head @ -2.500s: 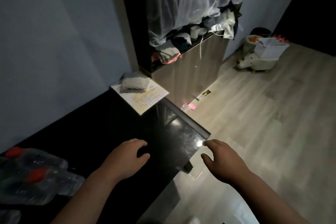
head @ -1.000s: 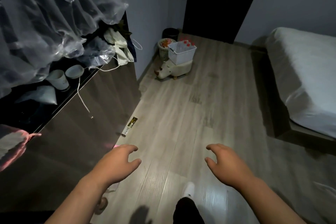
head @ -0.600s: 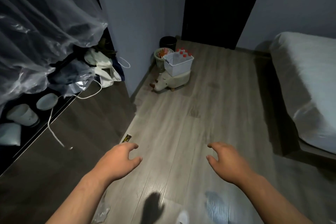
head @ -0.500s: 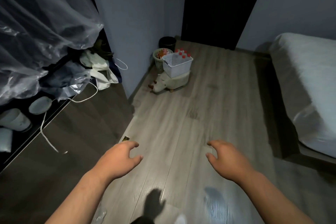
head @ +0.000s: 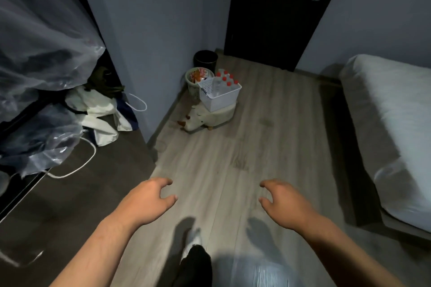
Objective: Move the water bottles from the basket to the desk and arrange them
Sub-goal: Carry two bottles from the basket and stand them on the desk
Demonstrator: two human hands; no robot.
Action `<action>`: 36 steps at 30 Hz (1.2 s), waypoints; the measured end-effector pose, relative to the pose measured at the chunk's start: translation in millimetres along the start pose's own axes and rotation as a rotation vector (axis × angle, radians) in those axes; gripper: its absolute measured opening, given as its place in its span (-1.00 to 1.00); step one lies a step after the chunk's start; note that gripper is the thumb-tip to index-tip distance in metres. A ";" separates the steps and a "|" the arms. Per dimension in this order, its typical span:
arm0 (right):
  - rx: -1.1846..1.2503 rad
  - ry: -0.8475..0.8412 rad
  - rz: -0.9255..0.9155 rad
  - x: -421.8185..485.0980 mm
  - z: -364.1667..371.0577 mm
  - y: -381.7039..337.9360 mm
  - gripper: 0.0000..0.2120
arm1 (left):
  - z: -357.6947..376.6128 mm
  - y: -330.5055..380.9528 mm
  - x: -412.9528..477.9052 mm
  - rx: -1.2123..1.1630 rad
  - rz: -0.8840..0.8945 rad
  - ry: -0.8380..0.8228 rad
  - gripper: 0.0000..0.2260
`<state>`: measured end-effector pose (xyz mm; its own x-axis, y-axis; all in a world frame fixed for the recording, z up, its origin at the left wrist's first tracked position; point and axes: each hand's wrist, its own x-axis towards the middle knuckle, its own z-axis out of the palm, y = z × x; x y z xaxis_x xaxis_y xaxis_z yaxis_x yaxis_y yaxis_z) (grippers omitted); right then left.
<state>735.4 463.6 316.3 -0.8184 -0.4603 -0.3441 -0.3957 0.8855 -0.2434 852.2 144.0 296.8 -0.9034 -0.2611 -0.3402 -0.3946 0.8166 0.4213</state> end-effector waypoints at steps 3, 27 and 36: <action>-0.058 -0.027 0.006 47.9 -23.4 -9.8 -0.54 | -21.8 -5.9 48.3 -0.025 0.014 0.007 -0.53; 0.002 0.005 -0.050 312.4 -114.5 -35.8 -0.56 | -134.9 -11.1 283.6 -0.021 0.013 0.026 -0.52; 0.033 0.024 -0.047 410.8 -160.0 -4.5 -0.56 | -170.2 23.0 386.8 -0.057 -0.004 -0.004 -0.49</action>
<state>334.3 280.6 321.1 -0.8091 -0.4995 -0.3096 -0.4204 0.8601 -0.2890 465.1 -25.9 318.0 -0.9011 -0.2625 -0.3453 -0.4075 0.7848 0.4670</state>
